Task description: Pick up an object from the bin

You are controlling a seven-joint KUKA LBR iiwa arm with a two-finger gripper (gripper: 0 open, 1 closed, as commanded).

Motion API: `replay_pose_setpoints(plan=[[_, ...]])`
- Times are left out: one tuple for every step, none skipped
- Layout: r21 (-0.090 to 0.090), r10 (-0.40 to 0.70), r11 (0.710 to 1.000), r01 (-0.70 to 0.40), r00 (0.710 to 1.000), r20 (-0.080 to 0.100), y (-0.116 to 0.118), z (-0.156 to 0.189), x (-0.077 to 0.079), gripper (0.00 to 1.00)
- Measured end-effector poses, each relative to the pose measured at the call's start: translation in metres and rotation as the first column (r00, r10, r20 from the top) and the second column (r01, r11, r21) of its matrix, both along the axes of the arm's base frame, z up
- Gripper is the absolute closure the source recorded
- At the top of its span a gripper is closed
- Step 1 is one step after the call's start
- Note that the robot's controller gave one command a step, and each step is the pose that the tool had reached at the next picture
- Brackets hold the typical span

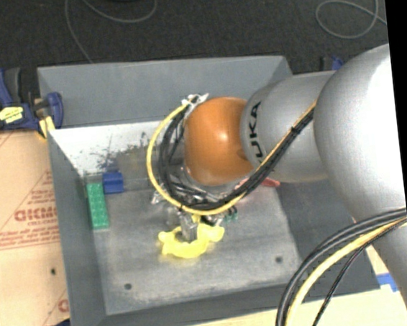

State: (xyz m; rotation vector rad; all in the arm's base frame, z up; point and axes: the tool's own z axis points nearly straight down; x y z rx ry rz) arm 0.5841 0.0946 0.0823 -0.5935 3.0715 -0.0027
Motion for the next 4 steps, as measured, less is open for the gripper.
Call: replay_pose_setpoints(plan=[[0.0, -0.001, 1.0, 0.001, 1.0, 0.0, 0.0, 0.0, 0.0, 1.0], [0.0, -0.001, 1.0, 0.001, 1.0, 0.0, 0.0, 0.0, 0.0, 1.0], [0.0, -0.002, 1.0, 0.002, 1.0, 0.0, 0.0, 0.0, 0.0, 1.0], [0.0, -0.003, 1.0, 0.003, 1.0, 0.0, 0.0, 0.0, 0.0, 1.0]])
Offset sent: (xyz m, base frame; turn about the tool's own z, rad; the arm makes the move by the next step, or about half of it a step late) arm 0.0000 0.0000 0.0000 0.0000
